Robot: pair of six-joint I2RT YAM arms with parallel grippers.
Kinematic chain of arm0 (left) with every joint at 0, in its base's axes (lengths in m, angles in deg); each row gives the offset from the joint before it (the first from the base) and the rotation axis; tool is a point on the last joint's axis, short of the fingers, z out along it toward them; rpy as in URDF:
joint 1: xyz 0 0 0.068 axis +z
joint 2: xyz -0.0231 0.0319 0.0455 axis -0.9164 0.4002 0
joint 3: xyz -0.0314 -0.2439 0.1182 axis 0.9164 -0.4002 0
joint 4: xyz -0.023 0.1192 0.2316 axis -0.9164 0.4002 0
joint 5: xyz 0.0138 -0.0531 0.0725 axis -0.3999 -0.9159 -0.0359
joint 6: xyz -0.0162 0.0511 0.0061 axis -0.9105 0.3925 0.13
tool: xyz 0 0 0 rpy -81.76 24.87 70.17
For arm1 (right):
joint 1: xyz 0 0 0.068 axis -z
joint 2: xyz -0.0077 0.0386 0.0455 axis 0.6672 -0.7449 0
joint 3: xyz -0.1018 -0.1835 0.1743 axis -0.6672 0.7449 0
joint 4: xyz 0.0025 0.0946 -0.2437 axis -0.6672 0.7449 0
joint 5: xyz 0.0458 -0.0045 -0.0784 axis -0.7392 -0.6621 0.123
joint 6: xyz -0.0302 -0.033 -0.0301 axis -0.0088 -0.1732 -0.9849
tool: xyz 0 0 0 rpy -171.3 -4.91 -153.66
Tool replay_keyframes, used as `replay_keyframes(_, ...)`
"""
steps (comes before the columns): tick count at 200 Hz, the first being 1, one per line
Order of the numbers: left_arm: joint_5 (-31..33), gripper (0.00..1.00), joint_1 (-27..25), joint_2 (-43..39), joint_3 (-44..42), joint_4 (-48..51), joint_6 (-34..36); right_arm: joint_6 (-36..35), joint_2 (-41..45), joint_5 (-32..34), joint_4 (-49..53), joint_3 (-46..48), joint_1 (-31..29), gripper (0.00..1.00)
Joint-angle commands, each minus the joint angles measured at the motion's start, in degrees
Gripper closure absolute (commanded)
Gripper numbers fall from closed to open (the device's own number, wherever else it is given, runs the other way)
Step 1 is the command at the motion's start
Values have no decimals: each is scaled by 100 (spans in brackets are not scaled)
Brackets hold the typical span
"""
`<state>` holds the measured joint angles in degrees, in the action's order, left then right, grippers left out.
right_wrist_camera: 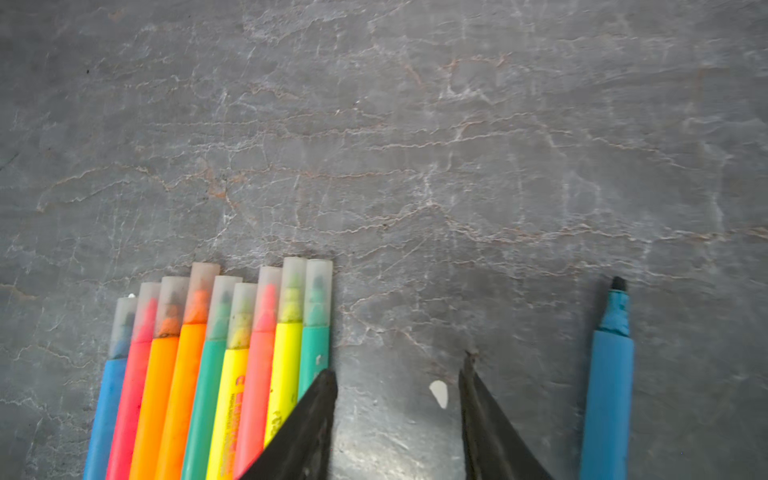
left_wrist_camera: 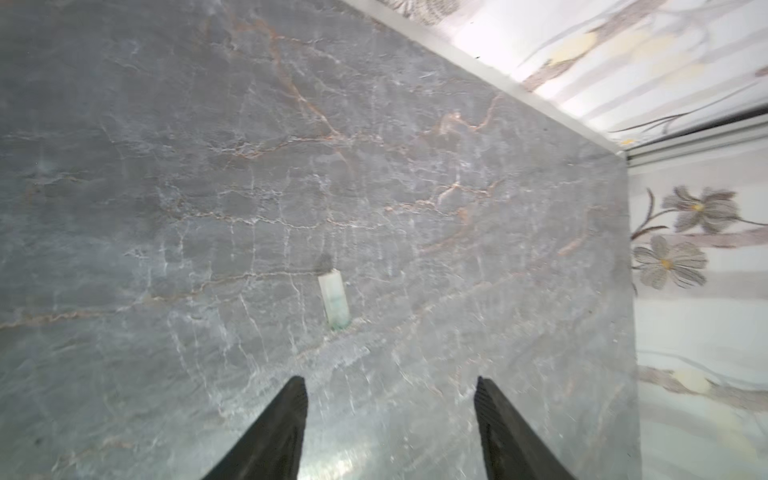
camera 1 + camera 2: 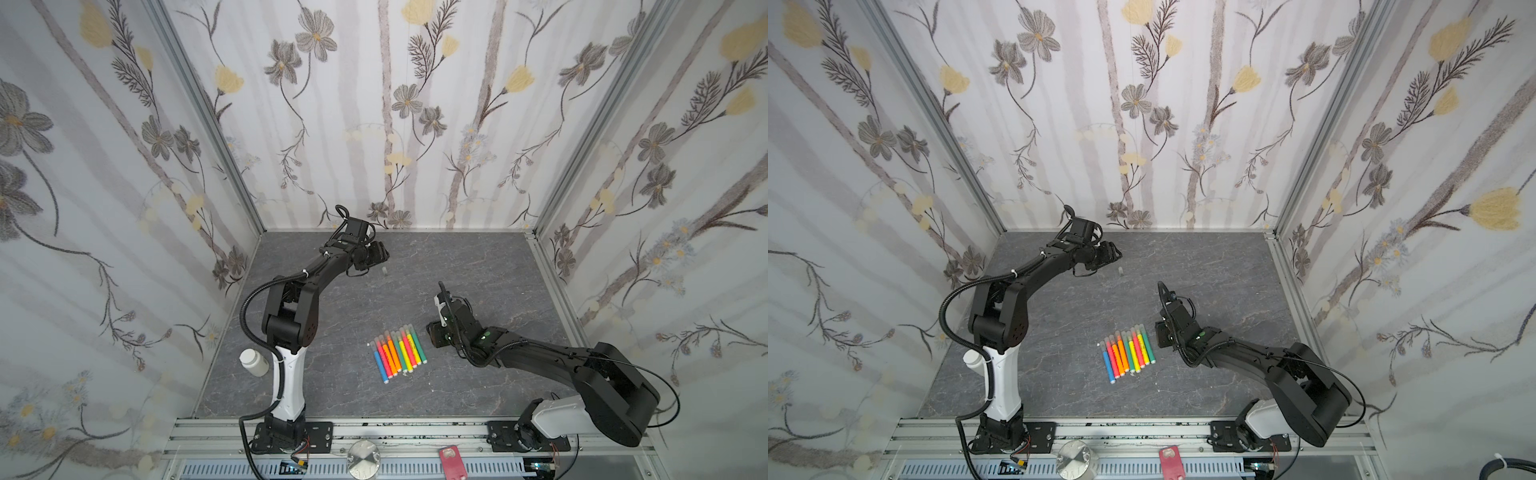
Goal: Open the pen caps
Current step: 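Grasp the green marker with the right gripper while the left gripper approaches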
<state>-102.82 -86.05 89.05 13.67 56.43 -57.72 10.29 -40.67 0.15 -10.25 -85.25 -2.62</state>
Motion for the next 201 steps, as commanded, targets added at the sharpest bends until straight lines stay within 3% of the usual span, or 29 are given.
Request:
replay_keyframes(1, -256, 14, 12, -715, -657, -749, -140, -24, -219, 44, 66, -172, -95, 52)
replay_keyframes(11, -247, 0, 21, -1164, -1150, -1081, -253, -12, -308, 37, 85, -237, -127, 52)
replay_keyframes(75, -577, 0, 71, -3142, -3786, -2268, -605, -37, -622, -124, 217, -482, -209, 54)
replay_keyframes(149, -98, 0, 75, -4555, -5183, -2174, -337, -69, -878, -117, 380, -689, -470, 55)
replay_keyframes(201, -100, 0, 81, -4632, -5336, -2399, -584, -31, -1162, -85, 358, -665, -472, 56)
